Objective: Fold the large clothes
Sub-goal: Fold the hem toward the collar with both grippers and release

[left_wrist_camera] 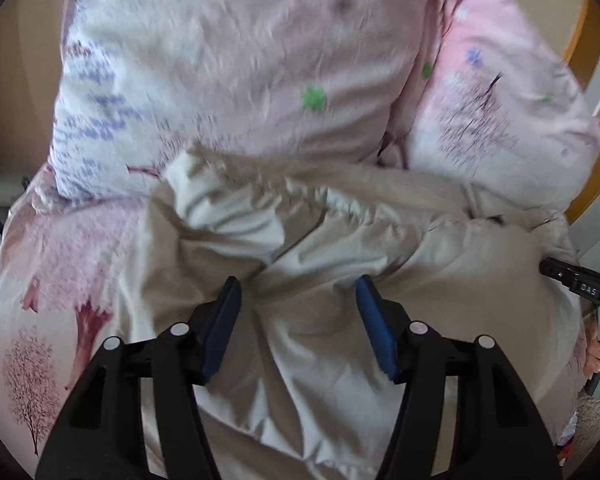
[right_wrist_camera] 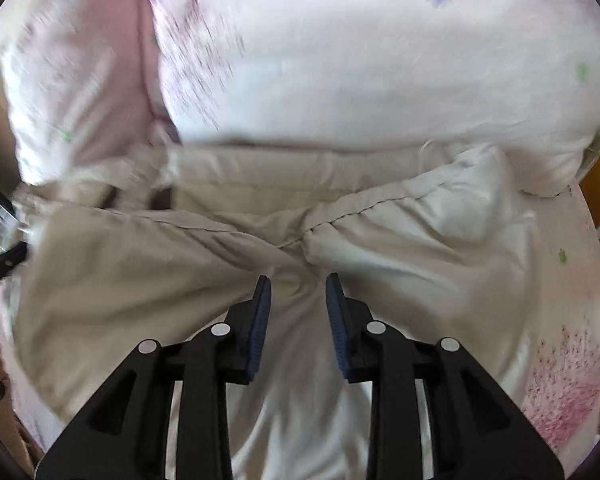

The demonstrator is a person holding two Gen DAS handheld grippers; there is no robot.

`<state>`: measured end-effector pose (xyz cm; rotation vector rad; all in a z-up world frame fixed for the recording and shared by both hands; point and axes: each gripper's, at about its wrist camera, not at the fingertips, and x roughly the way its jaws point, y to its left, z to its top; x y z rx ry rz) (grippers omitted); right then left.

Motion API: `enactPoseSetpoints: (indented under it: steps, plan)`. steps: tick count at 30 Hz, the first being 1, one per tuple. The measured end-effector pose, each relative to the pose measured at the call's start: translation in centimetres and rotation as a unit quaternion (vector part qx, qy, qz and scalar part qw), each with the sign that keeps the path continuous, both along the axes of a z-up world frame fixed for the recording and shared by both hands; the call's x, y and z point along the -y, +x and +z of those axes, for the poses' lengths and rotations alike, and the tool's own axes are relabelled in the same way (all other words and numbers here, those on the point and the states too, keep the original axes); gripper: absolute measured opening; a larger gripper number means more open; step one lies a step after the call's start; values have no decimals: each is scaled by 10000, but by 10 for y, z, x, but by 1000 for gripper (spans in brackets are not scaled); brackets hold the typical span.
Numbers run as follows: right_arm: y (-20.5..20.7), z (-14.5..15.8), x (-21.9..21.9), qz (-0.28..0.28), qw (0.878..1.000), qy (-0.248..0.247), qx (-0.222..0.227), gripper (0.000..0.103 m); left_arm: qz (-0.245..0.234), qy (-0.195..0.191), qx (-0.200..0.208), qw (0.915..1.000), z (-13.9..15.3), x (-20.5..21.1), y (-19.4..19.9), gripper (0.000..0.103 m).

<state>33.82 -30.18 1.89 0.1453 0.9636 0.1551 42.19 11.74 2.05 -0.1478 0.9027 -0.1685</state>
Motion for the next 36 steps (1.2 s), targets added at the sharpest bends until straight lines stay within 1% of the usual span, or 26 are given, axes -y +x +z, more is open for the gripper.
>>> enactPoseSetpoints:
  steps: [2,3,4,6,7,8,9,10,11,14,15,16,18,19,21,22,24,25,26,27,28,29,30,32,33,36]
  plan:
    - [-3,8,-10,223,9993,277,94,30,-61,-80,29,9999,4,1,1,64]
    - [-4,12,-20,418,9982,410,133,30,-66,-91,5,9999,5,3,2,64]
    - [-4,18,-40,732,9958,515,193,30,-73,-92,24,9999,5,8,2,64]
    - [-4,20,-72,1092,9928,460,197,29,-118,25,1,9999,4,19,4,64]
    - [2,17,-88,1179,9923,366,99,29,-108,91,-27,9999,3,21,3,64]
    - [11,8,-104,1205,9925,179,-121,29,-62,198,-108,9997,0,25,6,64]
    - [20,0,-116,1160,9927,7,-337,29,-16,251,-171,9995,-3,26,7,64]
    - [27,-11,-123,1091,9918,-169,-649,29,34,283,-230,9993,-7,26,10,64]
    - [36,-20,-128,1019,9907,-275,-853,29,89,266,-256,9993,-9,24,13,67]
    - [52,-25,-127,898,9886,-210,-1188,27,199,174,-300,9992,-9,19,18,67]
    - [52,-21,-124,930,9884,-133,-1196,27,218,106,-329,9992,-9,18,18,67]
    - [49,-17,-121,960,9894,-69,-1087,27,226,43,-349,9991,-8,16,17,66]
    - [34,-4,-103,965,9925,47,-747,27,118,-158,-294,9994,-2,10,5,66]
    - [21,6,-89,903,9946,81,-504,27,102,-137,-231,9996,1,7,-2,66]
    - [1,20,-57,624,9980,34,-82,27,119,-5,-70,9999,7,-3,-19,68]
    - [-6,26,-39,351,9992,-113,132,27,139,6,-39,9999,8,-8,-24,69]
    - [-14,33,-7,-133,9988,-276,393,27,212,20,-13,9998,8,-22,-32,69]
    - [-12,31,15,-454,9977,-332,388,27,253,83,-8,9996,7,-27,-33,69]
    - [-12,26,28,-607,9972,-309,305,28,276,128,-24,9995,5,-28,-32,69]
    - [-4,15,43,-791,9965,-273,79,28,311,175,-77,9993,1,-29,-30,69]
    - [2,6,46,-850,9960,-281,-74,28,323,202,-141,9992,-3,-29,-27,69]
    - [8,-10,53,-941,9943,-341,-361,25,344,242,-183,9989,-7,-29,-25,69]
    - [16,-30,61,-996,9924,-287,-661,19,383,295,-220,9986,-11,-28,-22,69]
    - [26,-46,66,-1083,9913,-54,-741,18,453,343,-299,9979,-19,-27,-16,69]
    - [27,-46,67,-1097,9910,-45,-766,18,522,355,-335,9974,-23,-28,-12,69]
    - [30,-42,63,-1083,9903,-276,-825,18,616,285,-428,9968,-29,-30,-4,69]
